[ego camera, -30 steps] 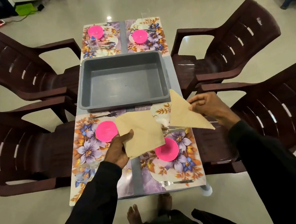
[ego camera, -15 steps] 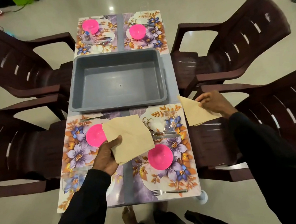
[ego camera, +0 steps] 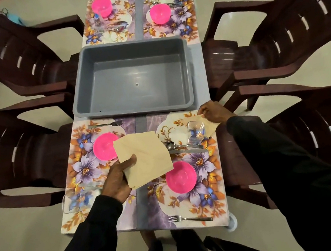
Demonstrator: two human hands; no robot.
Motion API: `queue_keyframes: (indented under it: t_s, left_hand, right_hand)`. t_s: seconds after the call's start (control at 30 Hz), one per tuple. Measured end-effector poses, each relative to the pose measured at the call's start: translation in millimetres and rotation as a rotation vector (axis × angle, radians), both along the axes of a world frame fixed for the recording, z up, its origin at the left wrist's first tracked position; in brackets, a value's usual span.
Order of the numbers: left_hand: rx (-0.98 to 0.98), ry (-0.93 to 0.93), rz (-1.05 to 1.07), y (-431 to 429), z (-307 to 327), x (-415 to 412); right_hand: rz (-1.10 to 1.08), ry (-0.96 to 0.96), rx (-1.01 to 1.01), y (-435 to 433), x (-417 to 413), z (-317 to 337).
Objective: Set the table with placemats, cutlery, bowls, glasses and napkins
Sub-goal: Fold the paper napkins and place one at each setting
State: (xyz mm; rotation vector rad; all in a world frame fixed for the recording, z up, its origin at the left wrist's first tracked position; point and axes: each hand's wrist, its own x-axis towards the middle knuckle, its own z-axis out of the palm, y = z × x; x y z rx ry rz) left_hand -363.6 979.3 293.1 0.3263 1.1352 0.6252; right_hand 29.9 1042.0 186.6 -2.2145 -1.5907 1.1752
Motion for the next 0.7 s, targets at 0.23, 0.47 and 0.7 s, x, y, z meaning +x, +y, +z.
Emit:
queue_keyframes:
  t_s: [0.23, 0.47, 0.7]
  left_hand:
    - [-0.027, 0.027, 0.021, 3.7, -4.2, -5.4]
    - [-0.026, 0.051, 0.040, 8.9, -6.7, -8.8]
    - [-0.027, 0.052, 0.039, 9.9, -7.2, -10.9]
  right_hand:
    - [-0.109, 0.027, 0.102, 5.5, -2.7, -20.9]
    - [-0.084, -0.011, 0.200, 14.7, -7.1, -29.0]
    - [0.039, -0.084, 0.234, 14.7, -8.9, -37.3]
